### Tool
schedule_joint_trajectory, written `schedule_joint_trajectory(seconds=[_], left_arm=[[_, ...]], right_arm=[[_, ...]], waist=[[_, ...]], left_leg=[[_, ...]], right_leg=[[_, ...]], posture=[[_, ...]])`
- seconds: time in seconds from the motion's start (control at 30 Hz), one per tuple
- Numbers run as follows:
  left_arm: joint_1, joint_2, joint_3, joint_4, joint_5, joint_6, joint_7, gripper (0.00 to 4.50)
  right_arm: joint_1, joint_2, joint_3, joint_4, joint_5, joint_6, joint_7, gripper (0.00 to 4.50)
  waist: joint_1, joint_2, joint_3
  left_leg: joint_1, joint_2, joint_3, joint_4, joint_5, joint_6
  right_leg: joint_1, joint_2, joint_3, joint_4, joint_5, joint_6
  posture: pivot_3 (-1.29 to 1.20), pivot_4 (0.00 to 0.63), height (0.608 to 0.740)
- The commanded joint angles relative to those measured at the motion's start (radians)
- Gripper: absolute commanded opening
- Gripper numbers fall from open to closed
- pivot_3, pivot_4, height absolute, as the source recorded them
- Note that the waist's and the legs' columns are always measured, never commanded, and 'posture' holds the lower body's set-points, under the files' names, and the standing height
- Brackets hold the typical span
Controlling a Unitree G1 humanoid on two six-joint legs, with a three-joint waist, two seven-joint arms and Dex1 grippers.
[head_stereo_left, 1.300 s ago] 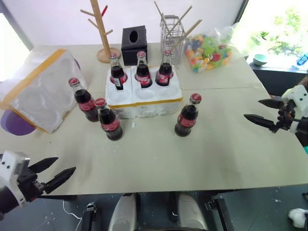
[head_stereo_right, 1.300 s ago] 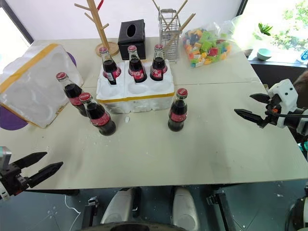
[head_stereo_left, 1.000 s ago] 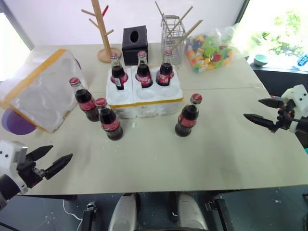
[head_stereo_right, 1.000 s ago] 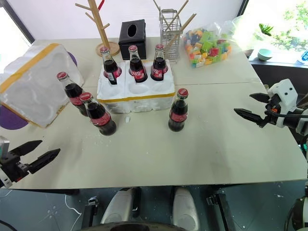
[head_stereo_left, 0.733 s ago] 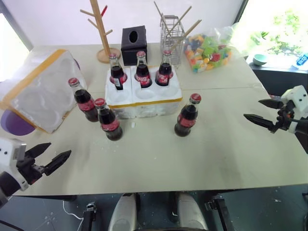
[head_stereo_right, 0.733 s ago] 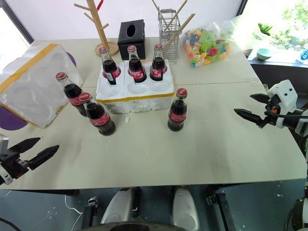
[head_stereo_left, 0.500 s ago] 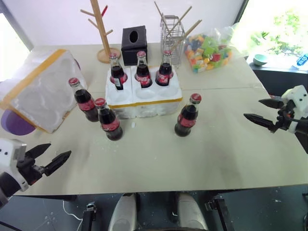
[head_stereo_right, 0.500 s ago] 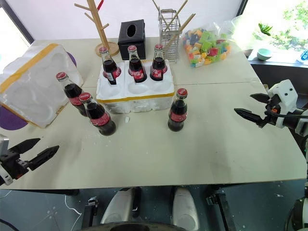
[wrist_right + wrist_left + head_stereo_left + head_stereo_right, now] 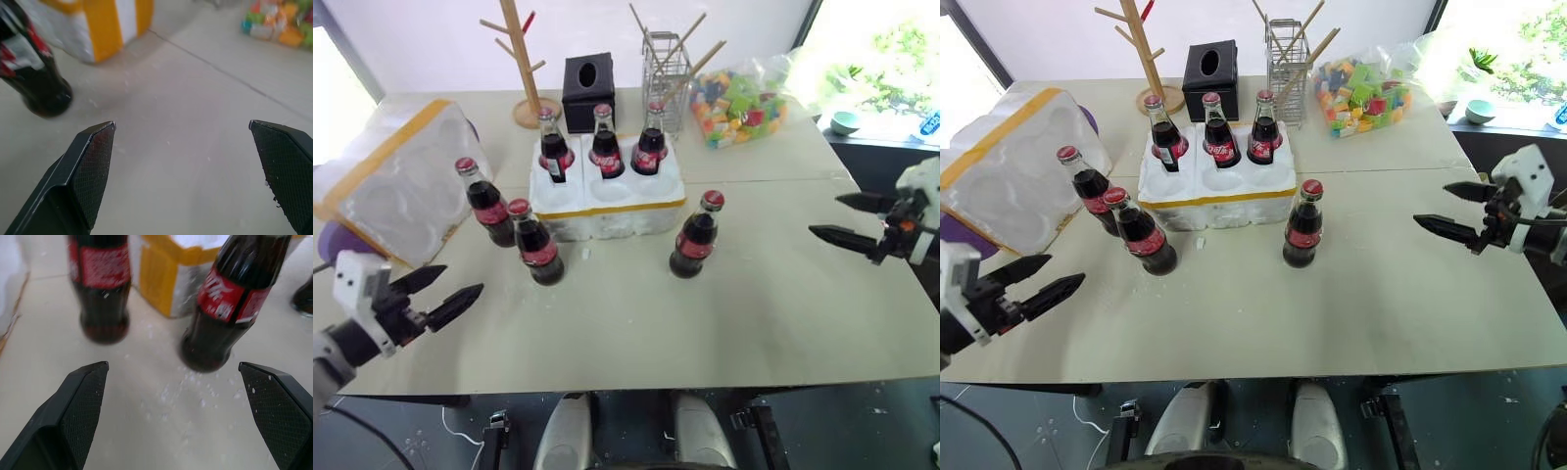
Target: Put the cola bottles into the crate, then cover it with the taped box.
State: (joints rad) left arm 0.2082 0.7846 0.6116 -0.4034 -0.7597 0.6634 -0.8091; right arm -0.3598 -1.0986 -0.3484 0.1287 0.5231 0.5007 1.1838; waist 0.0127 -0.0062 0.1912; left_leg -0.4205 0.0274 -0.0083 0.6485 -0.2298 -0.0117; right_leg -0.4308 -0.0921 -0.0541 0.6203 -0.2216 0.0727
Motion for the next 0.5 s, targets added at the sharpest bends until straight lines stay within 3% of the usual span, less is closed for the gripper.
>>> schedule_joint_trajectory(seconds=[0.03,0.33,0.5], left_arm=[[-0.082,0.052,-0.052,0.026,-0.013,-0.007,-0.060,4.46],[-0.248,0.095,-0.152,0.128,0.009,-0.016,-0.137,4.46],[-0.258,0.093,-0.212,0.102,0.008,-0.018,-0.186,4.46]], right_arm=[[0.008,-0.061,-0.097,-0.202,0.156,0.147,0.054,4.50],[-0.084,-0.101,-0.190,-0.485,0.560,0.471,-0.002,4.50],[-0.122,-0.084,-0.164,-0.528,0.646,0.507,-0.063,4.50]], waist=[[0.000,0.000,0.000],[0.000,0.000,0.000],[0.001,-0.001,0.000]], left_leg=[[0.000,0.000,0.000,0.000,0.000,0.000],[0.000,0.004,0.000,0.000,0.000,0.000],[0.000,0.004,0.000,0.000,0.000,0.000]], right_leg=[[0.000,0.000,0.000,0.000,0.000,0.000],[0.000,0.004,0.000,-0.002,0.001,-0.002],[0.000,0.004,0.000,-0.002,0.001,-0.002]], posture=[[0.00,0.150,0.740],[0.00,0.150,0.740],[0.00,0.150,0.740]])
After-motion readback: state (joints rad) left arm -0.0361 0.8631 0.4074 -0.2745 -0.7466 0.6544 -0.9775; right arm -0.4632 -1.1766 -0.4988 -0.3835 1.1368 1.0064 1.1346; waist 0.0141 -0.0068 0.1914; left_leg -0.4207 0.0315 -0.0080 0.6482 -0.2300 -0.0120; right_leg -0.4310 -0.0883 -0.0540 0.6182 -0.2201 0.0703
